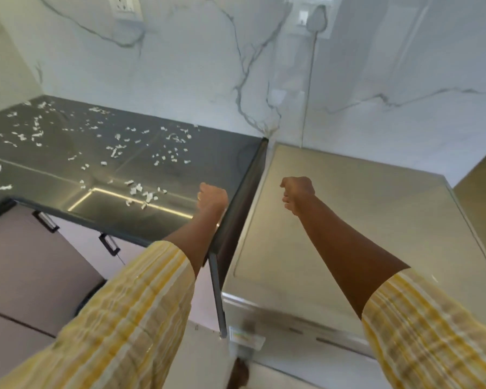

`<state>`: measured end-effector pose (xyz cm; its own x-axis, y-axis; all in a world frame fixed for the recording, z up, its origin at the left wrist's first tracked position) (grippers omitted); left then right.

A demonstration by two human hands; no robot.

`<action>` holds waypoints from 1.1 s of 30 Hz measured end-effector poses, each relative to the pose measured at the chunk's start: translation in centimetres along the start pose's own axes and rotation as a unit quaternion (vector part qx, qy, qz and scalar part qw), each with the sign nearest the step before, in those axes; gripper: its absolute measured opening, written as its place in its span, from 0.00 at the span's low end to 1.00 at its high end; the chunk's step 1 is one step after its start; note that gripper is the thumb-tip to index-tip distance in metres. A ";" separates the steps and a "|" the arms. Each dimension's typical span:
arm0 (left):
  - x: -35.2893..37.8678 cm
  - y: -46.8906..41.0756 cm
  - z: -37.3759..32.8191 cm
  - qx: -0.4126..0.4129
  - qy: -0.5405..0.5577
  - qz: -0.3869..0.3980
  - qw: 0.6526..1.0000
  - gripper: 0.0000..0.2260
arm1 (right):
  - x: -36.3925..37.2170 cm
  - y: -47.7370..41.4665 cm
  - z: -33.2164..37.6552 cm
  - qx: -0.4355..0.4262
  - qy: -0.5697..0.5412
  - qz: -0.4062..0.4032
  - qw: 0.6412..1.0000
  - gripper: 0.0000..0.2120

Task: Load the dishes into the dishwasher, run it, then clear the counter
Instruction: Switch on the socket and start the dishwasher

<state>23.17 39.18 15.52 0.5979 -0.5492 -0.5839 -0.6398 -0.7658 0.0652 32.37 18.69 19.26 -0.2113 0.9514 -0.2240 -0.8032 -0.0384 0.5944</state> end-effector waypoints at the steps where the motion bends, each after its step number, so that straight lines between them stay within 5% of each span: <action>1: 0.9 -1.2 0.7 -0.014 -0.033 0.011 0.999 0.23 | 0.2 -1.1 1.2 -0.015 0.014 -0.011 1.000 0.03; 6: 3.8 -7.8 -1.4 0.060 -0.170 0.120 0.976 0.26 | 1.5 -5.6 9.9 -0.119 0.110 -0.072 0.984 0.09; 13: 7.5 -14.3 -2.0 0.148 -0.241 0.193 0.939 0.30 | 2.8 -8.3 21.6 -0.278 0.296 -0.184 0.895 0.27; 23: 11.9 -19.1 -0.5 0.223 -0.315 0.355 0.852 0.38 | 4.7 -12.2 29.9 -0.260 0.371 -0.240 0.859 0.41; 33: 12.4 -19.7 0.9 0.231 -0.286 0.382 0.848 0.37 | 4.6 -12.0 35.6 -0.258 0.311 -0.292 0.867 0.46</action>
<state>42.74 47.75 6.21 -0.3235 -0.4727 -0.8197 -0.9349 0.0260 0.3539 60.87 34.40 38.55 0.1836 0.5116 -0.8394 -0.9829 0.1095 -0.1482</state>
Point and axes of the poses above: each hand's wrist, its own y-axis away from the middle knuckle, its own x-axis out of the palm, z = x × y, the point moved 7 cm from there along -y, towards the middle knuckle, and after that the axes turned 12 degrees about x, right-handed, at the moved point
